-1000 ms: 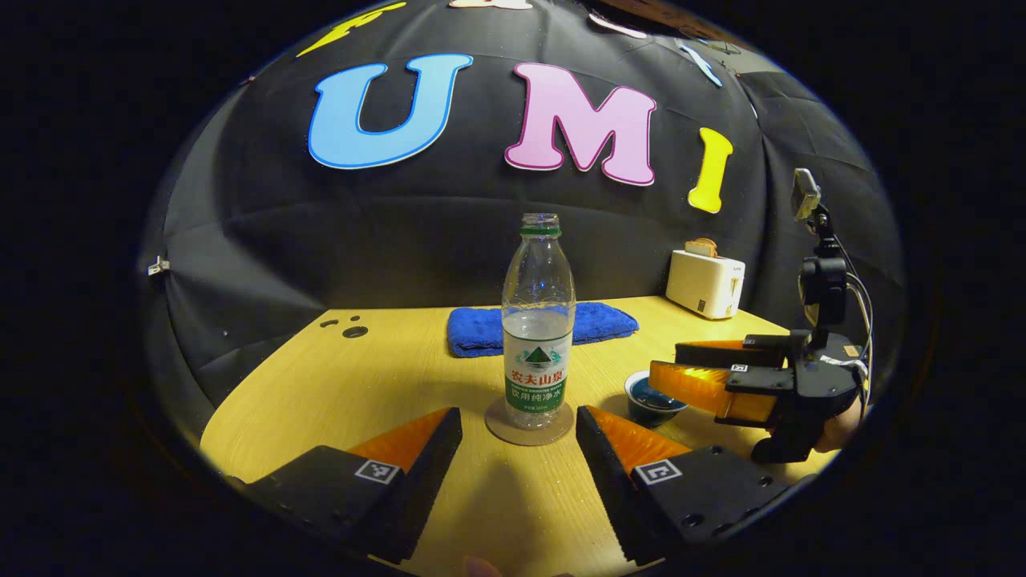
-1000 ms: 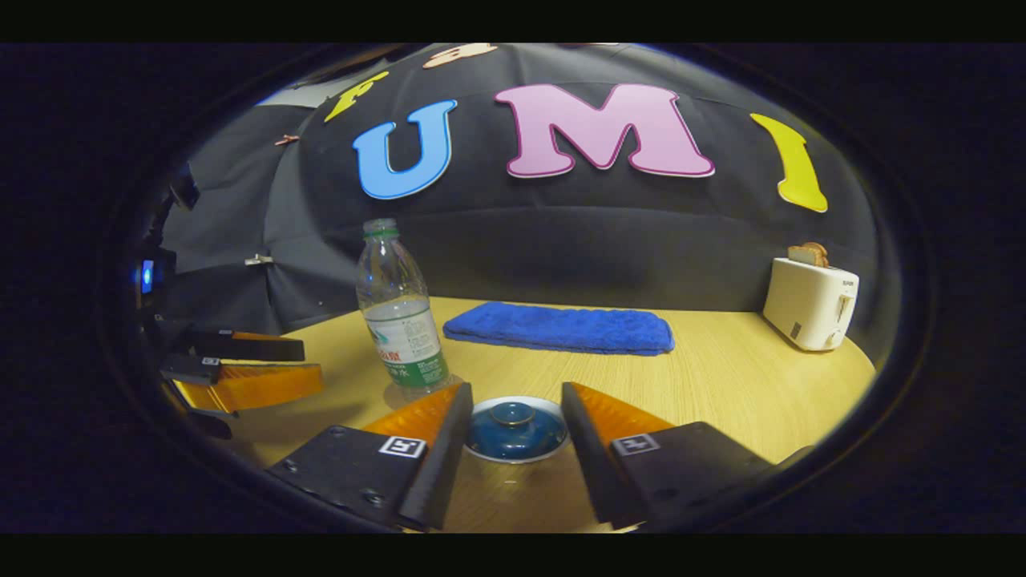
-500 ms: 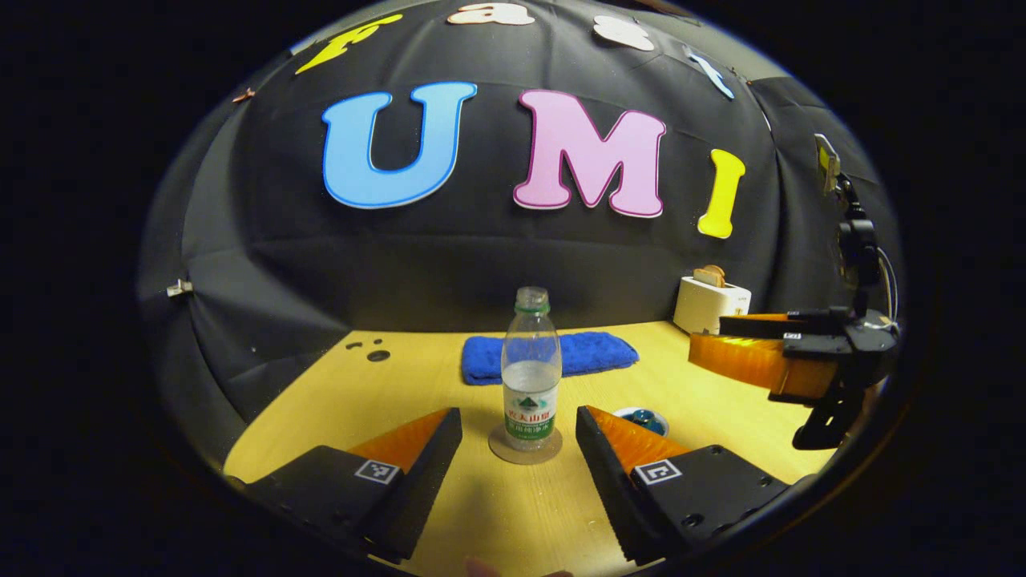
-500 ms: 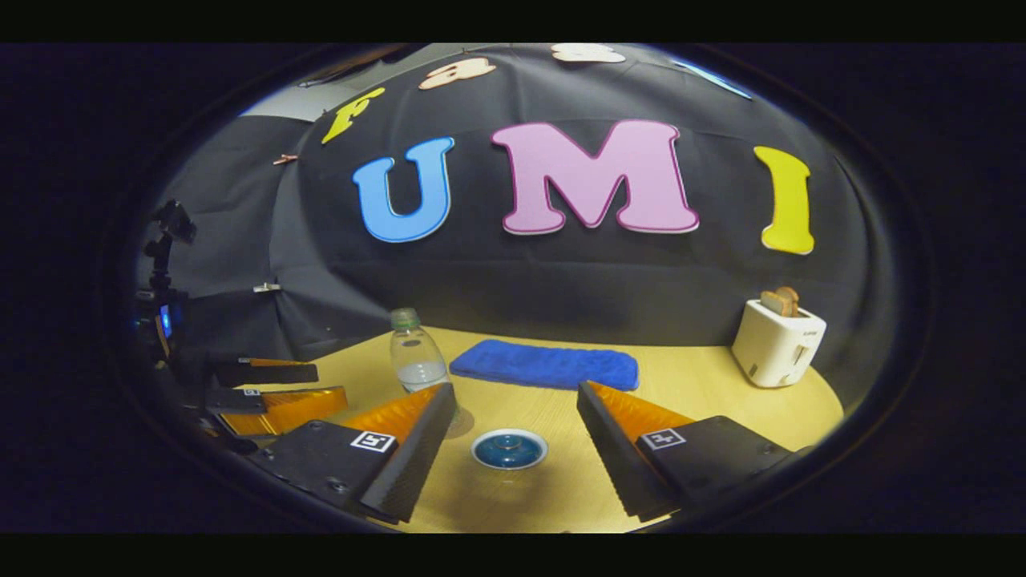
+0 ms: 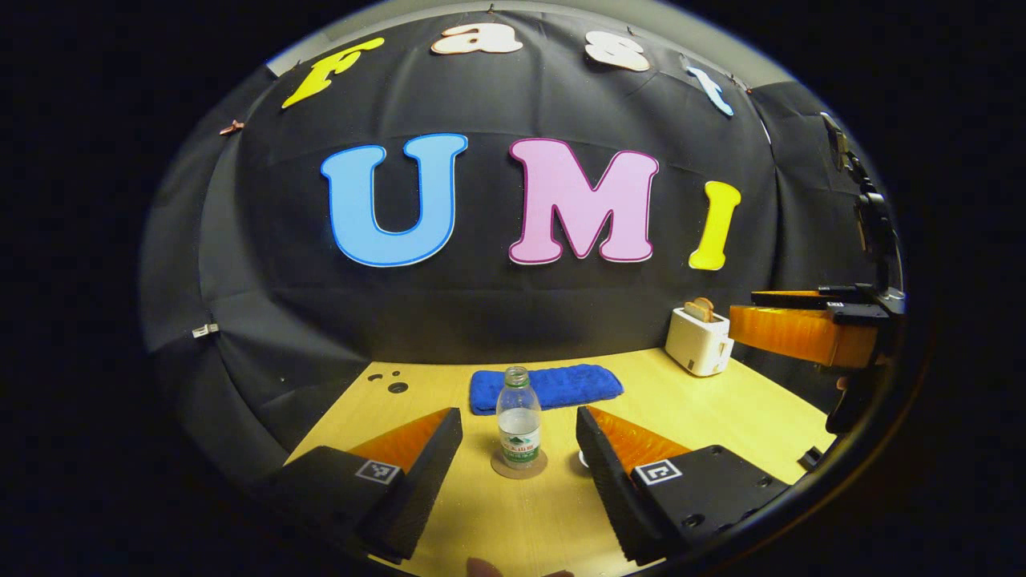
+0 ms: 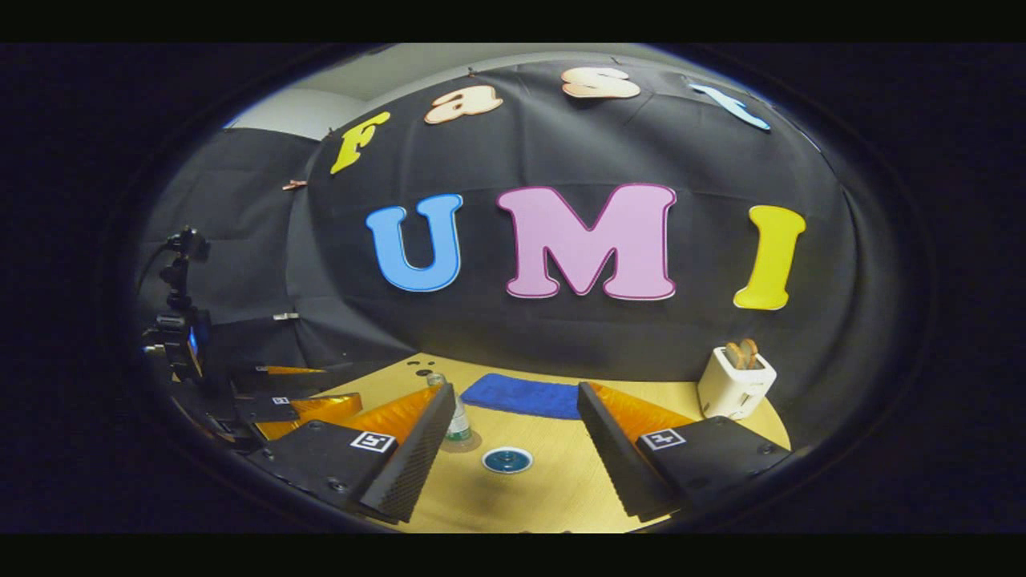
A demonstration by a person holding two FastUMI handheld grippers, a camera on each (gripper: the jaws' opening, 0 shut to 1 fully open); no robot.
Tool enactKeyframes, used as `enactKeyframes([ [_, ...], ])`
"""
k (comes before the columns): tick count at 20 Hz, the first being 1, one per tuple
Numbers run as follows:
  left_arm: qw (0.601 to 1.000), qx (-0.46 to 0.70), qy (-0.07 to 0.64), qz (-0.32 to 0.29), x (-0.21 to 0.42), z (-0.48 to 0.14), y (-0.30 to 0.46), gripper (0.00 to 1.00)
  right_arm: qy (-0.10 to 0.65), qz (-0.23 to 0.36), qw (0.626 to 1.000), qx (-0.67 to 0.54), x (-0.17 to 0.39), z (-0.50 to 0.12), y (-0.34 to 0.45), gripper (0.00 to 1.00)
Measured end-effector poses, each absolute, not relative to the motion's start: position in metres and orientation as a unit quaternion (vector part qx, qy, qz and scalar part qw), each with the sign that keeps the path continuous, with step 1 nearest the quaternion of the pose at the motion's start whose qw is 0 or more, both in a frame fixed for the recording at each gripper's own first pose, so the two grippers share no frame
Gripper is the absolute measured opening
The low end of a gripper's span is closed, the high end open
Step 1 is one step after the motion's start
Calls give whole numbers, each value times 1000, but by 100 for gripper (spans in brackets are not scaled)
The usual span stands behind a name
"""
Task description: Open the teacup lid with one hand, grasp the water bottle and pour water into the teacup with the other hand; after pouring, place the water bottle on the coaster and then close the teacup lid.
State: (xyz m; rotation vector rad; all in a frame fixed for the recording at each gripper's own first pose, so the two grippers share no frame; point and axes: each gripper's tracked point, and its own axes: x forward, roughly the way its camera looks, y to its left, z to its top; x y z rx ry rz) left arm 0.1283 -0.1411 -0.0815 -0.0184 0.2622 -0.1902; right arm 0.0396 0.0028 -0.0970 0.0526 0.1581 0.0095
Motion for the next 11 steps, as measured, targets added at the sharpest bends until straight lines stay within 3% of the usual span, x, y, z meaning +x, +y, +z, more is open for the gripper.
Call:
enactKeyframes([
  [11,993,-11,113,-16,86,-55,-137,90,86,69,993,38,3,-81,12,94],
])
